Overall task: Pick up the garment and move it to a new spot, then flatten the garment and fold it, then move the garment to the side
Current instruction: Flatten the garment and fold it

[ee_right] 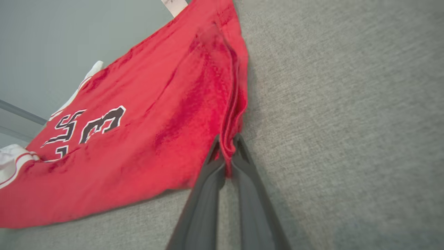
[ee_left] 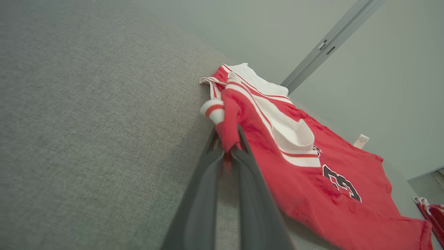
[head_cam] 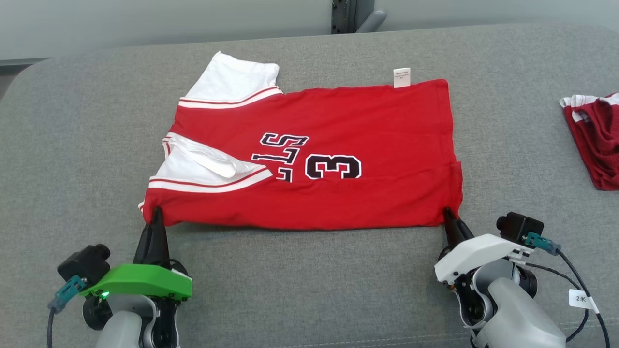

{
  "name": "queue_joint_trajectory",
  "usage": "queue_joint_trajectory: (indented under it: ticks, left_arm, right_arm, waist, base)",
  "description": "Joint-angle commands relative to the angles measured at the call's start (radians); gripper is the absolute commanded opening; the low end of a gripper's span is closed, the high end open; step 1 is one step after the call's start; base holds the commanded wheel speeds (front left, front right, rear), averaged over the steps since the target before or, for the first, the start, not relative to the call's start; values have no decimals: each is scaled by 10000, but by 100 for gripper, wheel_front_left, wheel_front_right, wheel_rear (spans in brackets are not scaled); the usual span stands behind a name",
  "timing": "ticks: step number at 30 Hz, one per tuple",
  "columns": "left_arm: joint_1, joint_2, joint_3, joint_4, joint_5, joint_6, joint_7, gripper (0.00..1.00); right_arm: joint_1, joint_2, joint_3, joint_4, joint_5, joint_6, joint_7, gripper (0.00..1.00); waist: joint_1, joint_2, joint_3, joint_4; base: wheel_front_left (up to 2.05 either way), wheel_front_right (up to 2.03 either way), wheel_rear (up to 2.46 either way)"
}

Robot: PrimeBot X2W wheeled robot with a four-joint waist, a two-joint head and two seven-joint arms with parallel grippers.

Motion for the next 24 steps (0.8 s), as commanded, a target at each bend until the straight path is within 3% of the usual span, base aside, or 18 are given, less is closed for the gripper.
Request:
queue_joint_trajectory:
  ticks: [1,10,15,24]
  left_arm:
    - [217,119,74,-149,24,-20,-78,0]
    - [1710,165,95,-1720,173,193,66,0]
    - [2782,133,-50,-2459,68,599,581,0]
    - [3407,-41,-228,-2346,47,1069,697,0]
  right_arm:
    - [92,-22,-84,-161,81,-1,-67,0]
    - [1510,-361,-1113,-2044,-468,-5,718,0]
    - [2793,-240,-1740,-3539,-887,-9,1655,0]
    - [3866,-40,-2111,-4816,-1160,-9,2520,0]
  waist:
    - [0,100,-55,9]
    - [0,100,-317,11]
    - [0,100,-335,-85]
    - [0,100,-313,-181]
  base:
    - [0,0,0]
    - [0,0,0]
    - [0,0,0]
    - [0,0,0]
